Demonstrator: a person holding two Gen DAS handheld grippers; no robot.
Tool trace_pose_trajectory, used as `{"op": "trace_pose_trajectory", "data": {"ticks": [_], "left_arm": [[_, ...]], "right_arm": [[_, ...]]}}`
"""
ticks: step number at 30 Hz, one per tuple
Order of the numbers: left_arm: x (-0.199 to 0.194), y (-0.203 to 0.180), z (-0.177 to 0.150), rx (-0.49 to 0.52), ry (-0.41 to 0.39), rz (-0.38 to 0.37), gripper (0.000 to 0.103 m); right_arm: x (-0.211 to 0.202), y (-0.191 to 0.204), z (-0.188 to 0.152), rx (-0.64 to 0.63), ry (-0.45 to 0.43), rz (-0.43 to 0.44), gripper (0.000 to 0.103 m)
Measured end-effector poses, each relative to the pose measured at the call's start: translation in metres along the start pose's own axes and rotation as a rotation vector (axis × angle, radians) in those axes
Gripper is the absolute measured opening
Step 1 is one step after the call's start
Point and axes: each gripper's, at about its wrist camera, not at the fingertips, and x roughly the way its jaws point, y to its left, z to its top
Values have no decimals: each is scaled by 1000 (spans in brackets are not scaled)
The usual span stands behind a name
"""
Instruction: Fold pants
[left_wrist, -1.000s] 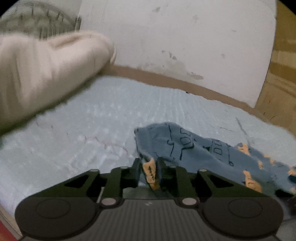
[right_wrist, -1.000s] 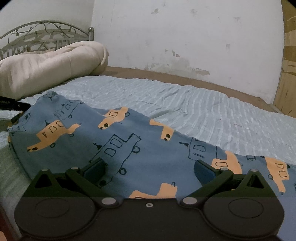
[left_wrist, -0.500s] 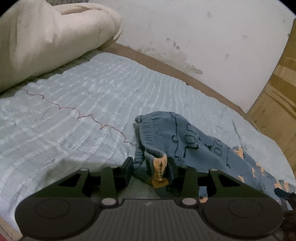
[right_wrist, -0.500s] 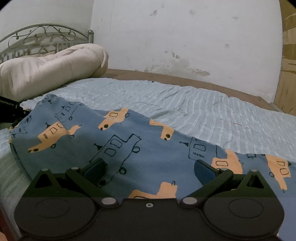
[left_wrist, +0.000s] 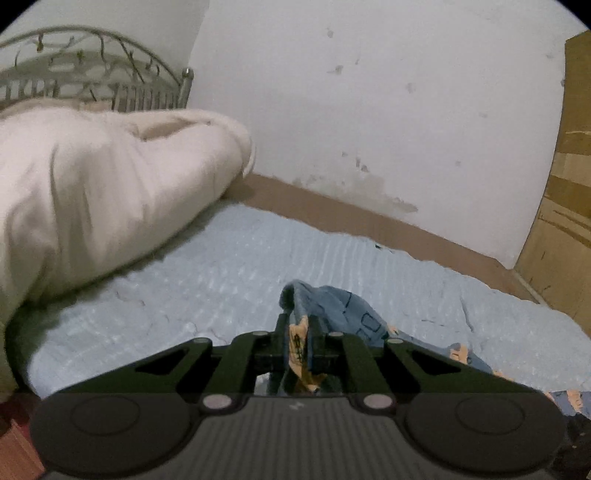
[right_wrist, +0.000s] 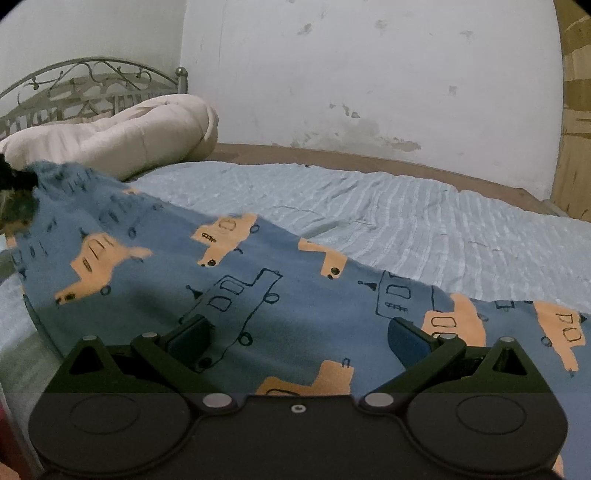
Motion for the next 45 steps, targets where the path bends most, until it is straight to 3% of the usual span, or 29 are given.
{"op": "trace_pose_trajectory", "data": {"ticks": [5, 9, 12, 14, 16, 20, 23, 26, 29, 35, 40, 45], "left_arm": [[38, 1, -13, 39, 95, 73, 9], [64, 11, -29, 24, 185, 71, 11], [62, 12, -32, 40, 174, 93, 26], [57, 10, -30, 57, 159, 115, 55], [50, 5, -25, 86, 126, 127, 71], [44, -25, -14, 180, 76, 73, 85], [54, -60, -12, 266, 98, -32, 86], [78, -97, -18, 338, 193, -156, 85], [101, -127, -25, 396, 266, -206, 84], [147, -162, -42, 566, 300, -108, 82], [171, -173, -38, 578, 298, -60, 86], [181, -184, -39, 583, 283, -22, 88]], "right_arm": [[-1, -4, -1, 17, -2, 16, 102], [-1, -4, -1, 20, -1, 20, 102], [-1, -4, -1, 21, -3, 21, 102], [-1, -4, -1, 21, -7, 20, 102], [-1, -4, -2, 21, -12, 19, 102], [-3, -2, -4, 23, -24, 15, 102], [-5, -3, -5, 30, -37, 15, 102], [-8, -3, -7, 39, -51, 17, 102], [-12, -5, -9, 52, -67, 22, 102], [-30, -11, -11, 13, -47, -2, 102], [-50, -34, -21, -64, -41, -107, 102], [-65, -84, -30, 8, -28, -232, 102]]}}
